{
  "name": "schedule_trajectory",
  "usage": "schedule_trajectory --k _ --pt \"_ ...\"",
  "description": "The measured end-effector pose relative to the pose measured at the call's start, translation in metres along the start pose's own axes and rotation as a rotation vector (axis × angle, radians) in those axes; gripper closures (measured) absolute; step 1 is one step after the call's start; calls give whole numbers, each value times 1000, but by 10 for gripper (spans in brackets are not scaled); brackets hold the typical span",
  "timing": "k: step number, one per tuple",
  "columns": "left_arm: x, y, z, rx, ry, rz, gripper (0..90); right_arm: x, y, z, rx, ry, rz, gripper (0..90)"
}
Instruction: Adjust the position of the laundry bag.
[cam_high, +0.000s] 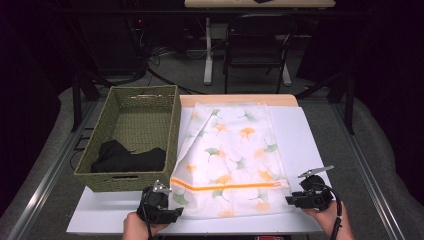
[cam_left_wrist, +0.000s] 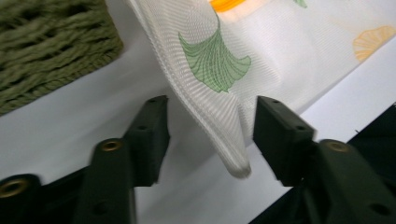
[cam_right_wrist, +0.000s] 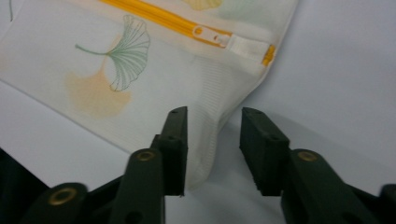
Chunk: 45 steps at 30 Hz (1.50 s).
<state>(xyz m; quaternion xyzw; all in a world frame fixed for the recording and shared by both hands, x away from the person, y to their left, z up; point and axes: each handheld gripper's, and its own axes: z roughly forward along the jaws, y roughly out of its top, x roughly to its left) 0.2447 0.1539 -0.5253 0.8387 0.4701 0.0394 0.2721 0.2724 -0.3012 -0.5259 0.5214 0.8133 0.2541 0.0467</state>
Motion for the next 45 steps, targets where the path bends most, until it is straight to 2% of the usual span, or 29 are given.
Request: schedule_trajectory --k 1,5,12,14,18,19,20,24,27,33,34,37,40,45 --pt "0 -1 -6 -26 4 -2 407 -1 1 0 -3 -9 5 579" --pt "1 -1 -18 -62 16 -1 332 -5 5 1 -11 -15 12 533" --pt "3 5 -25 -102 43 -6 347 -6 16 8 -19 -35 20 559" --pt "4 9 -25 -103 67 -10 374 -5 22 13 -14 -48 18 593" --pt "8 9 -22 -93 86 -27 438 -1 26 19 5 -78 17 623" --pt "11 7 -18 -83 90 -26 481 0 26 20 9 -103 6 658" --pt "11 7 -16 -83 88 -39 498 1 26 20 9 -113 7 675" --pt "12 6 -11 -65 79 -22 585 1 24 21 23 -138 8 731" --pt "13 5 -8 -62 71 -26 655 0 23 21 24 -154 6 777" --pt "15 4 -4 -49 62 -30 770 0 22 21 20 -146 17 828" --pt "16 3 -3 -37 59 -32 790 0 22 21 18 -138 20 861" --pt "18 2 -1 -33 55 -45 841 -1 22 22 14 -123 23 889" --pt "17 2 0 -33 54 -50 871 -2 21 21 13 -112 29 894" --pt "15 2 2 -22 54 -35 881 -3 21 20 7 -104 31 899"
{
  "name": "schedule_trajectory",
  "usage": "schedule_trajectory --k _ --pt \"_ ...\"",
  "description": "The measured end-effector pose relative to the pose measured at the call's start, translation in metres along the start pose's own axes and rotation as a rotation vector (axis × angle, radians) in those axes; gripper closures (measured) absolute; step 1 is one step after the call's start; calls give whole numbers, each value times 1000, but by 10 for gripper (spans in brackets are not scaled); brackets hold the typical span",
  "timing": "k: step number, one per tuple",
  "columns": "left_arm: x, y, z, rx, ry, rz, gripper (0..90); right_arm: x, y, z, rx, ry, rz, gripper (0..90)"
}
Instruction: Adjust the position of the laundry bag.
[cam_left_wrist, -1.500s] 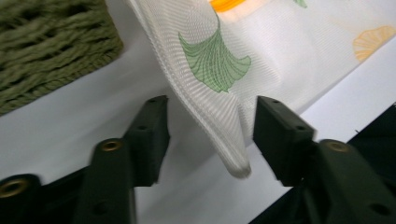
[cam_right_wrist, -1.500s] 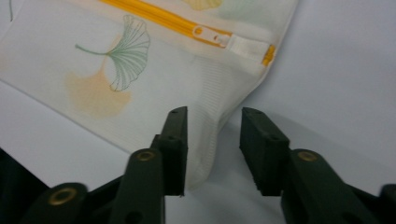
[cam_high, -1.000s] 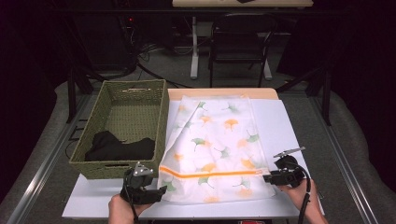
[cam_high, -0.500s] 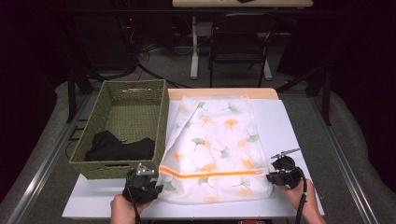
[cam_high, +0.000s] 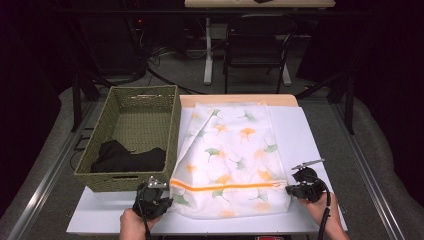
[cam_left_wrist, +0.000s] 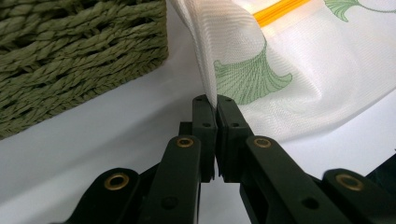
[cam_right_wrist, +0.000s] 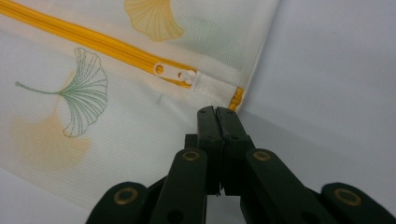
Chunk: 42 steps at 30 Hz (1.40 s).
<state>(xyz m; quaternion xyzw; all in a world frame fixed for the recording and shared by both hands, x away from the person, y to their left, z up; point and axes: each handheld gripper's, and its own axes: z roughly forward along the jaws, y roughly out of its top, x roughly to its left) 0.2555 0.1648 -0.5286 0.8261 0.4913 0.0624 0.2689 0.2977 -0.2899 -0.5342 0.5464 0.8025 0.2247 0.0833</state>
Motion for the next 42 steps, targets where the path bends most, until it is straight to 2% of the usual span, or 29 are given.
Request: schedule_trajectory --k 13,20,22,25,27,29,30,31,32,35,36,39,42 --pt "-1 0 2 21 -20 13 884 -2 -6 -9 -8 2 10 900" --pt "-3 -2 5 52 -42 15 884 -8 -12 -14 -11 -1 29 900" --pt "-4 -2 5 61 -47 26 880 -9 -14 -16 -9 0 36 900" --pt "-4 -1 3 54 -42 31 807 -10 -15 -16 -6 -1 36 895" --pt "-4 -1 2 46 -49 21 706 -10 -15 -16 -8 3 36 889" --pt "-2 2 -3 13 -55 4 635 -12 -14 -15 -21 18 43 764" --pt "-2 3 -3 7 -49 1 633 -12 -13 -15 -18 21 61 720" --pt "-2 3 -3 7 -49 1 627 -12 -13 -15 -18 21 61 720" --pt "-1 4 -2 1 -44 -3 622 -13 -12 -12 -21 30 58 660" --pt "-1 5 0 5 -38 -7 615 -12 -10 -10 -9 21 56 634" --pt "0 6 1 2 -34 -10 615 -11 -8 -8 5 3 60 629" --pt "0 7 2 4 -32 -11 623 -10 -7 -7 2 -12 54 637" --pt "-1 7 4 5 -17 -15 647 -9 -8 -7 3 -27 56 684"
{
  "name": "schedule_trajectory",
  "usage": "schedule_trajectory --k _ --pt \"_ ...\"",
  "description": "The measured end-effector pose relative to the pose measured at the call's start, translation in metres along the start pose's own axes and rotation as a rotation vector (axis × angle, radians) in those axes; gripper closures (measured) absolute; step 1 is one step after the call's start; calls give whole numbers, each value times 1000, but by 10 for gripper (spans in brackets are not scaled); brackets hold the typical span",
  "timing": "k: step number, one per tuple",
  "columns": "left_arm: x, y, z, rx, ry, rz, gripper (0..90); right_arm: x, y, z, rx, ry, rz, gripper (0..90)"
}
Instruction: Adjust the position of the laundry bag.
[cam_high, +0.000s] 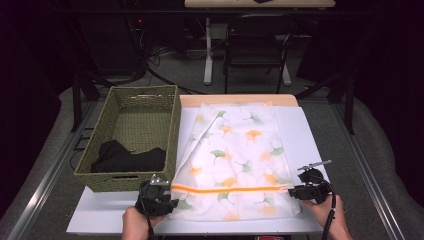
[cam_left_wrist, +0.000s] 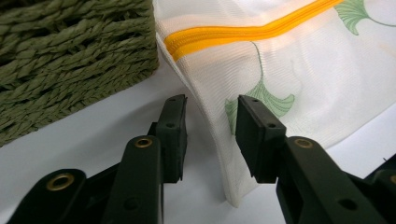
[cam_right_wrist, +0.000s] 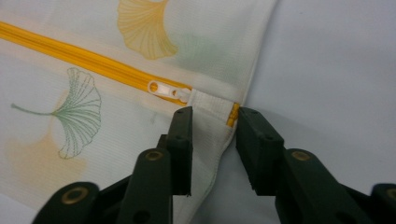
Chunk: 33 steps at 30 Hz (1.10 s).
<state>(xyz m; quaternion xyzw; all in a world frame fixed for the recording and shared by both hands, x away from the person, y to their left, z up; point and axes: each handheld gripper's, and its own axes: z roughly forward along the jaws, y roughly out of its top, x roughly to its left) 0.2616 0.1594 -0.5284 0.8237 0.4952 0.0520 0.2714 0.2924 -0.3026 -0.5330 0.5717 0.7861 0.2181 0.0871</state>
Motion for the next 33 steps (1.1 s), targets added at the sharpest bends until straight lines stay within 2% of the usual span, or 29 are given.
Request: schedule_trajectory --k 2,5,9,15,21,23,30,33 --pt "2 0 1 -4 -3 6 726 -1 -1 0 -4 -13 -2 762" --pt "1 -1 3 3 4 11 820 -2 -1 0 -4 -12 0 815" --pt "0 -1 6 8 2 16 878 -3 -1 0 -5 1 5 860" --pt "-2 -2 9 27 -3 21 885 -5 -2 -4 -13 3 5 878" --pt "-4 -2 11 23 -6 21 885 -9 -4 -8 -27 6 20 900" --pt "-4 -1 12 39 -4 36 884 -9 -5 -9 -21 3 19 900" --pt "-7 0 15 25 3 36 883 -10 -8 -11 -28 -3 22 900" --pt "-9 2 16 29 0 48 882 -12 -9 -12 -29 -8 24 900"
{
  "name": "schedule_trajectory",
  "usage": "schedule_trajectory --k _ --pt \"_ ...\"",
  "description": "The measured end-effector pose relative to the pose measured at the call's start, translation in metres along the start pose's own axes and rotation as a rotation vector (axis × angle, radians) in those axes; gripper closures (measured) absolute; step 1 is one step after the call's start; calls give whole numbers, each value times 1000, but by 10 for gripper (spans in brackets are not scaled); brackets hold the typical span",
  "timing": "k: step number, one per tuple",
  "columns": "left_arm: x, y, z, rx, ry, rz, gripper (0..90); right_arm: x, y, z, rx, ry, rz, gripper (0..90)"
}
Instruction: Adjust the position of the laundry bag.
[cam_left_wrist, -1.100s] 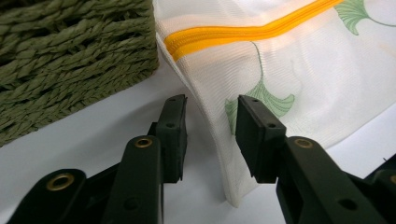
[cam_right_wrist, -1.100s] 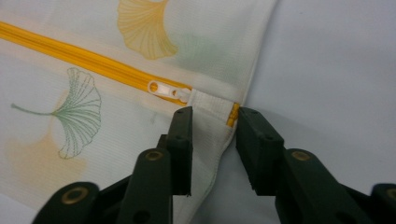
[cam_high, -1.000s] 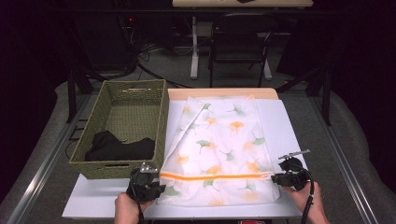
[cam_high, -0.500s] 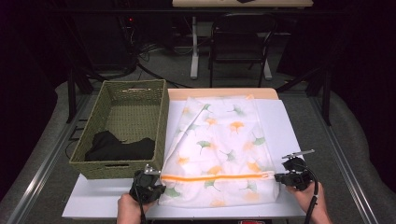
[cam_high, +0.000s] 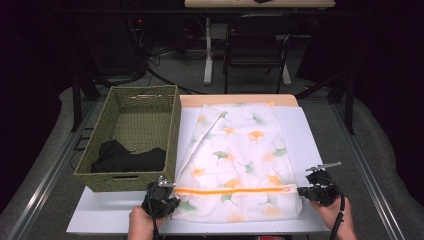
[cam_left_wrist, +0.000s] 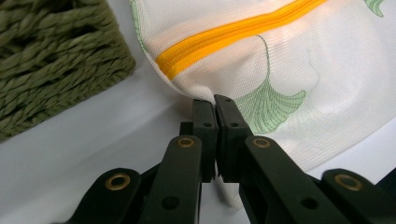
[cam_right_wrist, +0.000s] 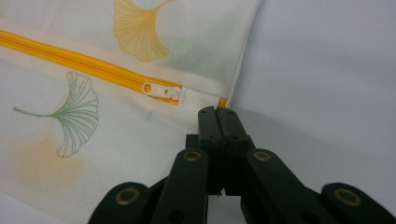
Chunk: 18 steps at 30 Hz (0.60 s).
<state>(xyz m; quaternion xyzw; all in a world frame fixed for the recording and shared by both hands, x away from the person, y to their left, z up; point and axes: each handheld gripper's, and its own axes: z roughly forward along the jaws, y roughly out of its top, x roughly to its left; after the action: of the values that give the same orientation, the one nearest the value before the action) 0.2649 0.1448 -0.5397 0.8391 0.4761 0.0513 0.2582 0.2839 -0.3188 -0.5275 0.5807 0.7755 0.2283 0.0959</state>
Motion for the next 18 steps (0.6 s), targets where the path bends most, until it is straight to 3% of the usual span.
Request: schedule_trajectory --k 12,18 --pt "0 0 -3 13 -11 11 842 -3 0 1 10 -4 -5 890" --pt "2 -1 -9 17 -9 20 760 -7 -1 -2 -4 30 -16 750"
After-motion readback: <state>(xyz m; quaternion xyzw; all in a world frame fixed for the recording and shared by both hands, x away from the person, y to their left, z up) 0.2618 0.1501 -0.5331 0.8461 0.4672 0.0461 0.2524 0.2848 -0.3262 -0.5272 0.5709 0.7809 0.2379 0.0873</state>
